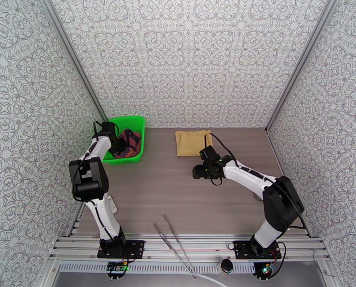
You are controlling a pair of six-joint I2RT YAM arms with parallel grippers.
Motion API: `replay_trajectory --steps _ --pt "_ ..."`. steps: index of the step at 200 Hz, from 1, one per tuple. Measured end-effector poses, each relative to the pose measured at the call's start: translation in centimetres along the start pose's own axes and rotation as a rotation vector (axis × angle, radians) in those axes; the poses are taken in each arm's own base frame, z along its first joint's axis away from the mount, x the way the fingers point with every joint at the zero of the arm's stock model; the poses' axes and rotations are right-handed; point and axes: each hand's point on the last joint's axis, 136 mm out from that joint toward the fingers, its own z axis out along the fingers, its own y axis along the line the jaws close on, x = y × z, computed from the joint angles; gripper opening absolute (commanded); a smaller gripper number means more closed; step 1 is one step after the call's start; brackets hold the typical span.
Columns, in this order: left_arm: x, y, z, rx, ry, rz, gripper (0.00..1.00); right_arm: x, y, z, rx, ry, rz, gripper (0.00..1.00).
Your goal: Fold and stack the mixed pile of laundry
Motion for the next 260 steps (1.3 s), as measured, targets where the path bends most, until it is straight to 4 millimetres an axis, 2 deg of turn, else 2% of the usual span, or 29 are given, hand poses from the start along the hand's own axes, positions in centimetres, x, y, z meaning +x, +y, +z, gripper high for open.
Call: replay_trajectory --steps 16,35,59,84,153,179,201,214,230,245,260 --pt "-0.7 -0.7 -1.3 0.035 -0.029 0.003 0.0 0.0 0.3 0.0 -0.012 0.003 0.0 0.73" --pt "-2.1 -2.3 -4.3 0.105 -0.093 0.014 0.0 -0.2 0.7 -0.1 -0.032 0.004 -0.002 0.73" --pt "-3.9 -4.9 -10.0 0.223 -0.205 0.044 0.0 -0.4 1.6 -0.3 -0.074 0.003 -0.005 0.73" --pt "-4.5 -6.7 -15.8 0.313 -0.292 0.077 0.0 -0.5 2.3 -0.4 -0.109 0.006 -0.008 0.73" --pt "-3.4 -10.3 -28.5 0.515 -0.461 0.167 0.0 -0.8 3.4 -0.7 -0.168 0.001 -0.02 0.73" --pt "-2.9 -13.0 -34.3 0.601 -0.543 0.228 0.0 -1.3 3.9 -1.2 -0.194 -0.022 -0.024 0.73" --pt "-1.7 -15.3 -38.8 0.68 -0.591 0.287 0.0 -1.7 4.3 -1.9 -0.211 -0.043 -0.028 0.73" --pt "-0.8 -16.3 -40.7 0.713 -0.607 0.323 0.0 -1.8 4.4 -2.4 -0.218 -0.056 -0.03 0.73" --pt "0.4 -17.4 -42.2 0.744 -0.608 0.362 0.0 -1.9 4.5 -2.9 -0.224 -0.069 -0.032 0.73" --pt "1.4 -18.2 -42.8 0.754 -0.604 0.391 0.0 -2.0 4.5 -3.4 -0.227 -0.078 -0.033 0.74" --pt "2.3 -18.6 -42.6 0.748 -0.584 0.413 0.0 -2.1 4.4 -3.8 -0.227 -0.09 -0.034 0.74"
